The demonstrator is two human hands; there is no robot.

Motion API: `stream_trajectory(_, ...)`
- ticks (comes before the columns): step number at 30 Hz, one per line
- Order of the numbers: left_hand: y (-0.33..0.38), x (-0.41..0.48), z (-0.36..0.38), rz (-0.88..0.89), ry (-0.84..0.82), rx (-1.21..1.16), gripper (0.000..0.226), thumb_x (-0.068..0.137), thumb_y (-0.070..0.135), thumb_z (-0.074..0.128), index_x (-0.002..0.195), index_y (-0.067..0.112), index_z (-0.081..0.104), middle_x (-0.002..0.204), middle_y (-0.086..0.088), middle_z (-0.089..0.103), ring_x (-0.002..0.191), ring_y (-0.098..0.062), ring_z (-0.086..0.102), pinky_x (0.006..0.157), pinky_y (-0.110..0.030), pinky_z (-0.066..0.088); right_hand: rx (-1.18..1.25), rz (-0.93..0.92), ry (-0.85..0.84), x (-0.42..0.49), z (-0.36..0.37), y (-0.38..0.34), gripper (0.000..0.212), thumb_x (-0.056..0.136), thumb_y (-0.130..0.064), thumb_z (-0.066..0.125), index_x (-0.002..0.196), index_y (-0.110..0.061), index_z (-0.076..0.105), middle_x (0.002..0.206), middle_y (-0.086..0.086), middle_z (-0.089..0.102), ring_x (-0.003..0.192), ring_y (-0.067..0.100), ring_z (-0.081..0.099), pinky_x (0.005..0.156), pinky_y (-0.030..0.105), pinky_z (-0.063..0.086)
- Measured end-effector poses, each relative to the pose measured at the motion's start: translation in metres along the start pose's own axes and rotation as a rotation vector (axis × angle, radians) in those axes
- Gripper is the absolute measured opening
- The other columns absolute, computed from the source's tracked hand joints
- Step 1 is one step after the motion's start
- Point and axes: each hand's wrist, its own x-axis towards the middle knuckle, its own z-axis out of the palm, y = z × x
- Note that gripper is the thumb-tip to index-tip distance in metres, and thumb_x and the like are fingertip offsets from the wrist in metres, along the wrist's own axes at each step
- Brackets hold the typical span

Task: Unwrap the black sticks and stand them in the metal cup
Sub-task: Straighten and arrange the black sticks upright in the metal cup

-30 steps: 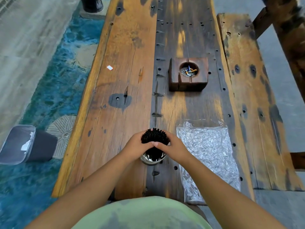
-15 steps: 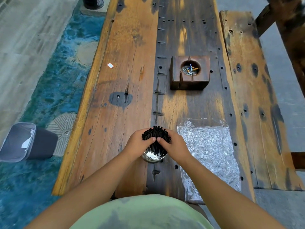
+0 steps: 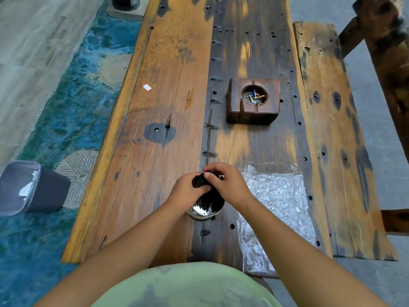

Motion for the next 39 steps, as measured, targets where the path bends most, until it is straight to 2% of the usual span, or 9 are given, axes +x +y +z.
stream_trajectory(5, 0.003, -0.002, -0.001, 0.007, 0.024, 0.043, 0.016, 0.084, 0.019, 0.072, 0.077, 0.033, 0.069, 0.074, 0.006, 0.072, 0.075, -0.010, 0.069, 0.067, -0.026, 0.051, 0.001, 0.018, 0.012, 0.003, 0.000, -0.003, 0.012, 0.092, -0.024, 0.067, 0.097, -0.019, 0.076, 0.094, -0.005, 0.074, 0.093, 0.010, 0.067, 0.085, 0.034, 0.055)
stream_trajectory(15, 0.006, -0.004, 0.001, -0.016, 0.039, 0.030, 0.009, 0.085, 0.018, 0.072, 0.090, 0.025, 0.073, 0.081, 0.005, 0.074, 0.080, -0.010, 0.070, 0.070, -0.024, 0.052, -0.060, -0.016, 0.091, 0.006, -0.005, -0.006, 0.013, 0.092, -0.017, 0.068, 0.096, -0.012, 0.080, 0.096, 0.001, 0.075, 0.093, 0.016, 0.067, 0.085, 0.037, 0.055)
stream_trajectory(19, 0.009, -0.008, -0.002, -0.016, 0.032, 0.004, 0.026, 0.084, 0.017, 0.074, 0.108, 0.024, 0.071, 0.097, 0.008, 0.074, 0.095, -0.011, 0.069, 0.085, -0.029, 0.055, -0.028, -0.033, 0.131, 0.006, -0.011, -0.014, 0.013, 0.093, -0.018, 0.067, 0.095, -0.013, 0.079, 0.095, -0.002, 0.074, 0.090, 0.012, 0.067, 0.080, 0.028, 0.053)
stream_trajectory(22, 0.018, -0.012, -0.009, 0.015, 0.035, 0.028, 0.043, 0.084, 0.019, 0.075, 0.124, 0.026, 0.062, 0.118, 0.014, 0.064, 0.116, -0.006, 0.058, 0.101, -0.026, 0.044, -0.044, -0.106, 0.162, 0.006, -0.020, -0.029, 0.014, 0.094, -0.021, 0.067, 0.098, -0.014, 0.079, 0.097, 0.000, 0.073, 0.089, 0.007, 0.064, 0.072, 0.008, 0.044)
stream_trajectory(25, 0.035, -0.022, -0.022, 0.023, 0.063, -0.072, 0.051, 0.083, 0.020, 0.076, 0.131, 0.024, 0.058, 0.120, 0.010, 0.063, 0.118, -0.008, 0.058, 0.105, -0.031, 0.045, -0.028, -0.186, 0.224, 0.002, -0.032, -0.046, 0.013, 0.093, -0.022, 0.068, 0.096, -0.015, 0.080, 0.095, -0.002, 0.070, 0.088, 0.003, 0.062, 0.071, 0.006, 0.044)
stream_trajectory(30, 0.072, -0.050, -0.044, 0.155, 0.255, -0.101, 0.013, 0.091, 0.016, 0.065, 0.104, 0.020, 0.068, 0.098, 0.002, 0.071, 0.095, -0.012, 0.066, 0.088, -0.025, 0.053, 0.052, -0.249, 0.412, -0.021, -0.052, -0.067, 0.010, 0.093, -0.022, 0.069, 0.089, -0.022, 0.078, 0.081, -0.002, 0.060, 0.073, 0.004, 0.053, 0.071, 0.019, 0.047)
stream_trajectory(33, 0.076, -0.062, -0.040, -0.012, 0.105, -0.427, 0.013, 0.097, 0.016, 0.058, 0.095, 0.008, 0.067, 0.088, -0.013, 0.072, 0.087, -0.026, 0.072, 0.087, -0.040, 0.059, 0.111, -0.272, 0.457, -0.038, -0.062, -0.073, 0.010, 0.094, -0.022, 0.067, 0.093, -0.021, 0.077, 0.079, -0.001, 0.064, 0.074, 0.013, 0.060, 0.070, 0.043, 0.055)
stream_trajectory(36, 0.081, -0.071, -0.027, -0.292, -0.169, -0.780, 0.033, 0.101, 0.025, 0.050, 0.113, -0.003, 0.064, 0.105, -0.025, 0.072, 0.094, -0.035, 0.073, 0.086, -0.045, 0.060, 0.096, -0.363, 0.481, -0.062, -0.067, -0.079, 0.011, 0.095, -0.016, 0.067, 0.097, -0.017, 0.077, 0.081, -0.006, 0.069, 0.075, 0.011, 0.063, 0.067, 0.028, 0.050)
stream_trajectory(39, 0.090, -0.072, -0.015, -0.374, -0.287, -0.984, 0.043, 0.100, 0.030, 0.050, 0.119, -0.007, 0.062, 0.114, -0.029, 0.069, 0.095, -0.035, 0.074, 0.079, -0.041, 0.062, -0.010, -0.492, 0.462, -0.088, -0.061, -0.083, 0.012, 0.093, -0.013, 0.066, 0.099, -0.014, 0.077, 0.079, -0.006, 0.067, 0.074, 0.007, 0.063, 0.067, 0.017, 0.046)
